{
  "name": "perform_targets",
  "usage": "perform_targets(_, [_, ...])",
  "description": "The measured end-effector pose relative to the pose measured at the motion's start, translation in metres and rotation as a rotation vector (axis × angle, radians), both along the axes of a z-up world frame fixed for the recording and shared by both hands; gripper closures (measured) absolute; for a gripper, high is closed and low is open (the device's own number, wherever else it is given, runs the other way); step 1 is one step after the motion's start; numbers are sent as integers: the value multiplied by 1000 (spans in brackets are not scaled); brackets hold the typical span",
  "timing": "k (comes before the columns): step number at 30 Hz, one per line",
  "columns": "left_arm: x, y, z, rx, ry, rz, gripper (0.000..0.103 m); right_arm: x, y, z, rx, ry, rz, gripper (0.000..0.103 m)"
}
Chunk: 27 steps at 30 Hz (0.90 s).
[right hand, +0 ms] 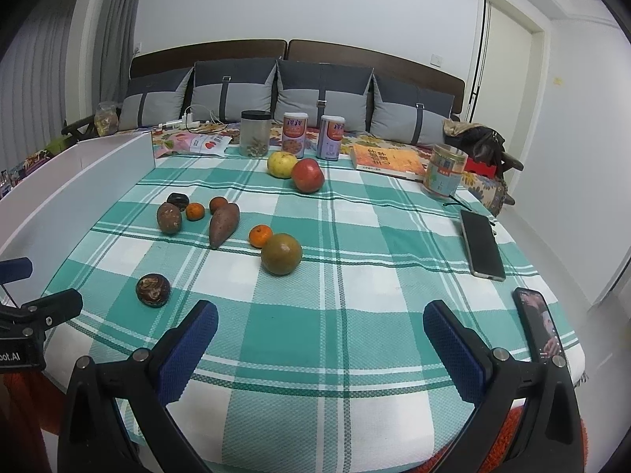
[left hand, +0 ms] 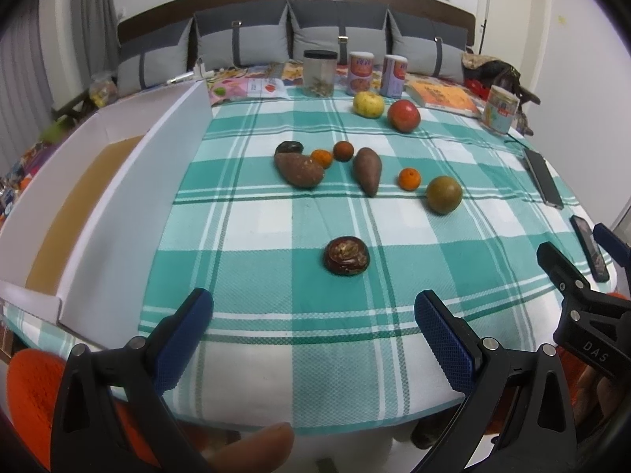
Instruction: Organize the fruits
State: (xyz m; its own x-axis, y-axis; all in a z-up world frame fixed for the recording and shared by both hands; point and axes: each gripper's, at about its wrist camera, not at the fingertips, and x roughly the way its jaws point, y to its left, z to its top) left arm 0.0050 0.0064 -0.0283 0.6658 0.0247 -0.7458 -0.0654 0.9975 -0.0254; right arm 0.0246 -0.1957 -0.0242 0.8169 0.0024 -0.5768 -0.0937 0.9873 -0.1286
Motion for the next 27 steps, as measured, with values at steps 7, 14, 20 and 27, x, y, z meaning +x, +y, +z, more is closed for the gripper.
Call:
perform_targets(7, [2,1,-5,-3,14,1,1,1,1,-2,-1,0,3,0])
perform_targets(14, [3,2,-5,-14,12,-1,1,2,3,-2,-3,-12,5,0])
perform_targets(20, [1,2,-4,-17,-6,-8,1,2,3,-4,13,-28,12,0])
perform_targets(27, [0,2,-4,-46,-9,-12,1,0,3,-3,11,-43,18,0])
